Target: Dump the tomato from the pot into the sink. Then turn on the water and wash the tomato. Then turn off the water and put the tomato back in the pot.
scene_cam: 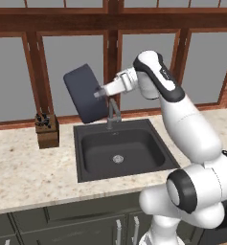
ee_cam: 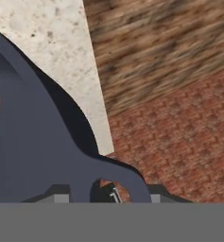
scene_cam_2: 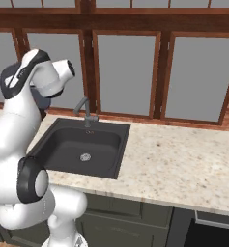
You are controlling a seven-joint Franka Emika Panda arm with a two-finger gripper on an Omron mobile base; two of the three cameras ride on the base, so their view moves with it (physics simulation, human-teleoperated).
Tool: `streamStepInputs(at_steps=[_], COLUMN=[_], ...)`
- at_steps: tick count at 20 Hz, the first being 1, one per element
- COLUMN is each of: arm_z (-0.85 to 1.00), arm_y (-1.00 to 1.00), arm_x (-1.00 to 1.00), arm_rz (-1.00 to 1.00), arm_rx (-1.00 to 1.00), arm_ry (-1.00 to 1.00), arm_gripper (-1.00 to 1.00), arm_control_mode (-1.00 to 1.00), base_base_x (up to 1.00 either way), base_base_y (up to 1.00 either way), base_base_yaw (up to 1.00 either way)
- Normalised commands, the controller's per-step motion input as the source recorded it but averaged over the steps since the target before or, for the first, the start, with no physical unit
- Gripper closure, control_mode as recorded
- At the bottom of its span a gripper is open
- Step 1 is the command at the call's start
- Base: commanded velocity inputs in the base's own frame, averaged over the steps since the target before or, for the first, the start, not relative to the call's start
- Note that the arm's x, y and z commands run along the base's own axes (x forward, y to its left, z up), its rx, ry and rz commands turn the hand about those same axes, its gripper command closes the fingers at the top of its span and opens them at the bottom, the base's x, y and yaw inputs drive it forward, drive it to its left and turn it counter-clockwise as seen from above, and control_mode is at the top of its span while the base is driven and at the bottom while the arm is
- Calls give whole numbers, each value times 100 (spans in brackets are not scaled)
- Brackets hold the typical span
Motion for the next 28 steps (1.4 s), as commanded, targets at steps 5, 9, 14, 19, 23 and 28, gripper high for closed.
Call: streamStepInputs(at_steps=[5, 9, 14, 19, 23, 28], arm_z=[38, 42, 37, 39, 48, 47], arm_y=[4, 6, 1, 0, 0, 0], arm_x=[17, 8, 15, 23, 43, 39], arm_rz=[-14, -19, -20, -17, -14, -8], arm_rx=[11, 10, 7, 8, 9, 9], arm_ry=[21, 22, 24, 27, 30, 29], arm_gripper=[100, 100, 100, 100, 100, 100], arm_control_mode=[-100, -100, -100, -100, -100, -100], base_base_x=[0, 0, 0, 0, 0, 0], base_base_y=[0, 0, 0, 0, 0, 0], base_base_yaw=[0, 0, 0, 0, 0, 0])
